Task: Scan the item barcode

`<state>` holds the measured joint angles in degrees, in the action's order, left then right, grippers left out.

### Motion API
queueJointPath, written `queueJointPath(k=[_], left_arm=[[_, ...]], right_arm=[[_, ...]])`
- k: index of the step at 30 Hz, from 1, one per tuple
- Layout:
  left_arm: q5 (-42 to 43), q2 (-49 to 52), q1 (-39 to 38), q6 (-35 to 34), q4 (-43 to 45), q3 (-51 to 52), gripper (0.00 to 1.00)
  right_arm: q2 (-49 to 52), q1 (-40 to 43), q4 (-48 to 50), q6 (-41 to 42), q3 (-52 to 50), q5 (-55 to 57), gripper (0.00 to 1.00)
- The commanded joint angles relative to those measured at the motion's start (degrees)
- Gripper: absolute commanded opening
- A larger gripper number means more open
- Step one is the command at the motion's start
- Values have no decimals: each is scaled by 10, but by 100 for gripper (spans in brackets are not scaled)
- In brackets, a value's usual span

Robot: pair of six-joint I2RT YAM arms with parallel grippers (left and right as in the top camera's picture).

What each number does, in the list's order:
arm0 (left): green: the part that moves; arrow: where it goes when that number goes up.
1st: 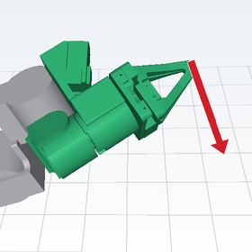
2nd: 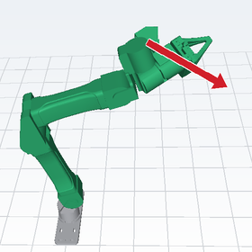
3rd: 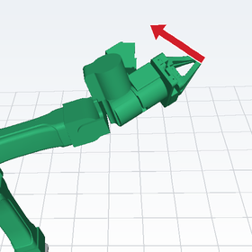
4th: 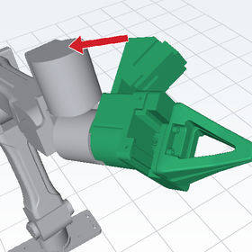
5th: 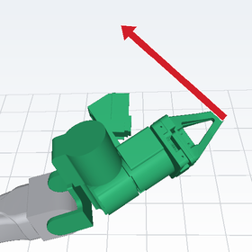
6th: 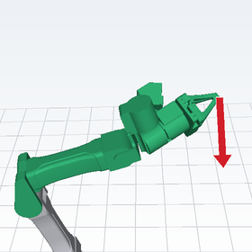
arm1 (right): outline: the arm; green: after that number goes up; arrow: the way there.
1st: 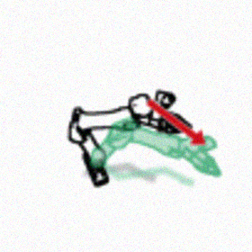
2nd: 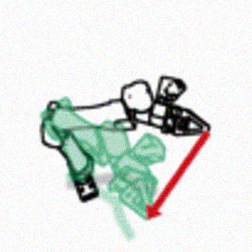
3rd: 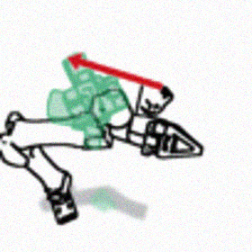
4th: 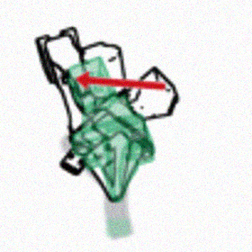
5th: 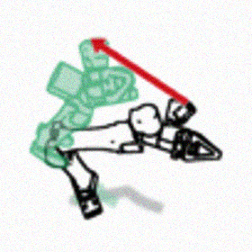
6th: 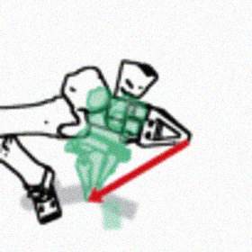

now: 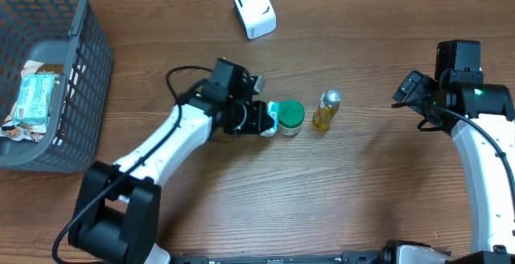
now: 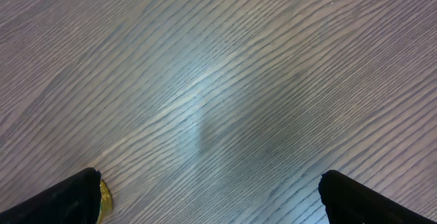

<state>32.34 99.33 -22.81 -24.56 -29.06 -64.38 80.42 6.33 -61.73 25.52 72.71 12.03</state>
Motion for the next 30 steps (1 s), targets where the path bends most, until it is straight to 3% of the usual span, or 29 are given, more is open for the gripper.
queueJointPath(k=[1, 11, 15, 30], left_arm=[[48, 8, 23, -2, 12, 3, 4], [61, 58, 14, 17, 36, 9, 4], [191, 79, 13, 45, 82, 9, 4], [113, 81, 10, 44, 62, 33, 4]], right_arm=[[1, 1, 1, 4, 6, 3, 100], [1, 1, 1, 4, 6, 3, 100], [1, 1, 1, 4, 6, 3, 100], [1, 1, 1, 4, 6, 3, 100]])
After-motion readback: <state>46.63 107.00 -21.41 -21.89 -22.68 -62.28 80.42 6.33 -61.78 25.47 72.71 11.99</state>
